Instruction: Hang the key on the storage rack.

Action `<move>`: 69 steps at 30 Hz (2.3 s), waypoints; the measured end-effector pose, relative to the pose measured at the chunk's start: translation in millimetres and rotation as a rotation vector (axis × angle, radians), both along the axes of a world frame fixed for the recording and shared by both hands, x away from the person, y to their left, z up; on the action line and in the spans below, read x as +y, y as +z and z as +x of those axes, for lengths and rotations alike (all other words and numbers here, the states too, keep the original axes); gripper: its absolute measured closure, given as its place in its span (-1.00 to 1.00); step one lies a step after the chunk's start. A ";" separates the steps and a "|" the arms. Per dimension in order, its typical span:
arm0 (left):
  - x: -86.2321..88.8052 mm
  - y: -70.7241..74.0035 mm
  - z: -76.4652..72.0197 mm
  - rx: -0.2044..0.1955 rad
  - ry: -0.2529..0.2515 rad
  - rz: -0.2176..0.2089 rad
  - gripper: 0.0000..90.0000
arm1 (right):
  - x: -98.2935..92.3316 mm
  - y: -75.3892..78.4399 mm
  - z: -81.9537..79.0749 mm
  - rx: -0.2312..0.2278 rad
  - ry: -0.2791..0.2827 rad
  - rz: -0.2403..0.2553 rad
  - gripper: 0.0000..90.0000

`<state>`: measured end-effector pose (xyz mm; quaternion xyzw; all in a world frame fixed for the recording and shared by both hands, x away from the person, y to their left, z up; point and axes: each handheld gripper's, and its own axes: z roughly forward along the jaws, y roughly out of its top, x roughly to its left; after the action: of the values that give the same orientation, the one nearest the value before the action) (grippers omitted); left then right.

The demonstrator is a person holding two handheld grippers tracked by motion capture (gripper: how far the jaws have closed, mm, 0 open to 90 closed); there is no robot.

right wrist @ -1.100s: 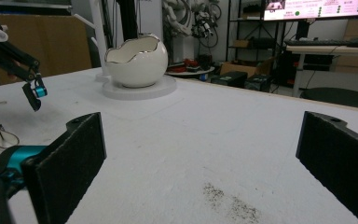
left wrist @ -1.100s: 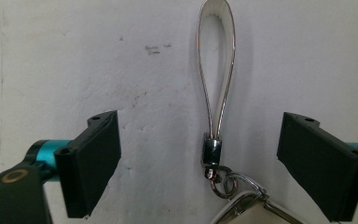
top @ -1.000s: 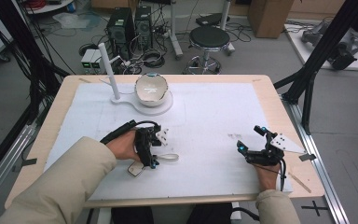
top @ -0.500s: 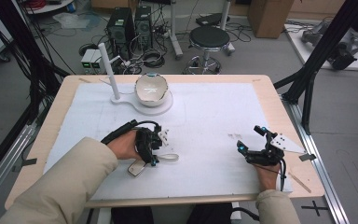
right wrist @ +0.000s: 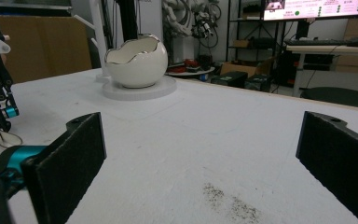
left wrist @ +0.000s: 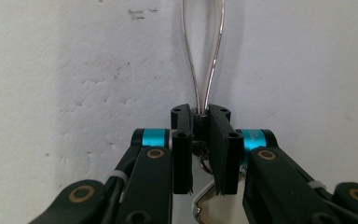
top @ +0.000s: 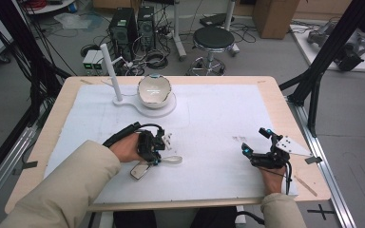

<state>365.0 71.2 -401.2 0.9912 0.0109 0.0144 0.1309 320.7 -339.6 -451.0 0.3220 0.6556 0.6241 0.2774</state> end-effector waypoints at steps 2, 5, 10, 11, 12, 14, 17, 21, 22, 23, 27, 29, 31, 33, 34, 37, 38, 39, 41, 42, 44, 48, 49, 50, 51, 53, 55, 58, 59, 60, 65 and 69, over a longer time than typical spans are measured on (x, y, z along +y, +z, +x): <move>-1.0 0.2 -0.8 -0.009 -0.009 0.007 0.80 | 0.3 -0.1 -0.4 0.006 0.002 0.004 -0.99; -1.0 0.3 -1.7 -0.017 -0.007 0.007 0.80 | 0.3 -0.1 -0.3 0.004 0.002 0.004 -0.99; 0.3 2.1 -0.8 -0.009 0.008 0.006 0.81 | 0.0 0.0 0.1 -0.002 0.001 0.001 -0.99; 0.8 2.5 -0.5 -0.013 0.006 0.000 0.81 | 0.3 -0.1 -0.5 0.007 0.002 0.005 -0.99; 1.3 3.0 -0.8 -0.007 0.013 -0.005 0.81 | 0.3 -0.1 -0.4 0.006 0.002 0.005 -0.99; 2.6 4.2 -0.4 0.004 0.015 -0.017 0.81 | 0.0 -0.1 0.1 -0.001 0.001 0.003 -0.99; 5.6 7.6 1.0 -0.003 0.017 -0.031 0.81 | -0.1 -0.1 0.1 0.000 0.000 0.005 -0.99; 14.1 15.9 3.2 0.000 0.023 -0.075 0.81 | 0.0 -0.1 0.0 0.001 0.000 0.004 -0.99; 14.1 15.9 3.2 0.000 0.023 -0.075 0.81 | 0.1 -0.1 0.1 0.000 0.000 0.005 -0.99; 17.6 20.1 3.8 0.001 0.028 -0.096 0.81 | 0.1 -0.1 0.0 -0.001 -0.001 0.003 -0.99; 34.2 36.0 6.4 -0.026 0.066 -0.172 0.81 | 0.3 -0.2 -0.4 0.007 0.000 0.006 -0.99; 41.3 41.6 7.1 -0.045 0.088 -0.198 0.81 | 0.1 0.0 0.0 0.000 -0.001 0.001 -0.99; 47.8 46.9 8.4 -0.051 0.099 -0.220 0.81 | 0.4 0.0 -0.5 0.007 0.000 0.003 -0.99; 53.6 51.1 8.4 -0.061 0.115 -0.243 0.81 | 0.6 -0.1 -0.5 0.005 -0.002 0.001 -0.99; 56.5 53.1 8.6 -0.065 0.118 -0.254 0.81 | 0.5 -0.1 0.0 -0.003 0.000 -0.003 -0.99; 66.4 58.4 9.2 -0.079 0.135 -0.284 0.81 | 0.4 -0.1 -0.3 0.001 -0.003 -0.002 -0.99; 70.3 60.3 9.7 -0.087 0.140 -0.295 0.81 | 0.6 0.0 -0.1 -0.001 0.000 0.000 -0.99; 74.5 61.9 10.1 -0.088 0.150 -0.309 0.81 | 0.5 -0.1 0.0 -0.001 0.000 -0.003 -0.99; 84.0 66.2 11.0 -0.107 0.172 -0.334 0.81 | 0.5 0.0 0.0 -0.001 0.000 -0.001 -0.99; 89.5 68.4 12.0 -0.107 0.182 -0.353 0.81 | 0.5 -0.1 -0.3 0.003 -0.002 -0.001 -0.99; 95.0 70.2 12.2 -0.118 0.196 -0.375 0.81 | 0.5 0.0 0.0 -0.001 0.000 -0.001 -0.99; 120.6 78.9 14.7 -0.155 0.280 -0.452 0.81 | 0.5 0.0 -0.5 0.006 -0.002 0.001 -0.99; 125.2 81.0 15.4 -0.168 0.297 -0.454 0.81 | 0.5 -0.1 -0.3 0.003 -0.002 -0.001 -0.99; 129.4 82.0 15.7 -0.169 0.317 -0.466 0.81 | 0.6 0.0 -0.1 0.000 0.000 0.000 -0.99; 133.7 83.5 16.4 -0.178 0.327 -0.469 0.81 | 0.5 -0.1 -0.3 0.002 -0.002 -0.001 -0.99; 142.6 85.7 17.6 -0.188 0.357 -0.486 0.81 | 0.5 0.0 0.0 -0.002 0.000 -0.002 -0.99; 148.9 87.1 18.6 -0.202 0.380 -0.501 0.81 | 0.9 -0.1 -0.4 0.003 0.000 0.000 -0.99; 159.1 88.8 20.2 -0.222 0.421 -0.529 0.81 | 0.9 -0.1 -0.4 0.003 -0.001 -0.001 -0.99; 162.7 89.8 21.0 -0.232 0.433 -0.528 0.81 | 0.9 0.0 -0.2 -0.001 -0.002 -0.001 -0.99; 162.7 89.8 21.0 -0.232 0.433 -0.528 0.81 | 1.0 -0.1 -0.2 -0.001 -0.002 0.000 -0.99; 181.6 95.6 26.2 -0.324 0.573 -0.573 0.81 | 0.8 0.0 0.0 -0.002 -0.001 -0.001 -0.99; 190.4 98.7 30.3 -0.371 0.668 -0.597 0.81 | 0.7 -0.1 0.0 -0.002 0.000 -0.002 -0.99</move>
<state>395.3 261.6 -302.5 0.8334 0.3085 0.2285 0.3976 320.7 -338.9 -451.0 0.3214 0.6558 0.6238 0.2783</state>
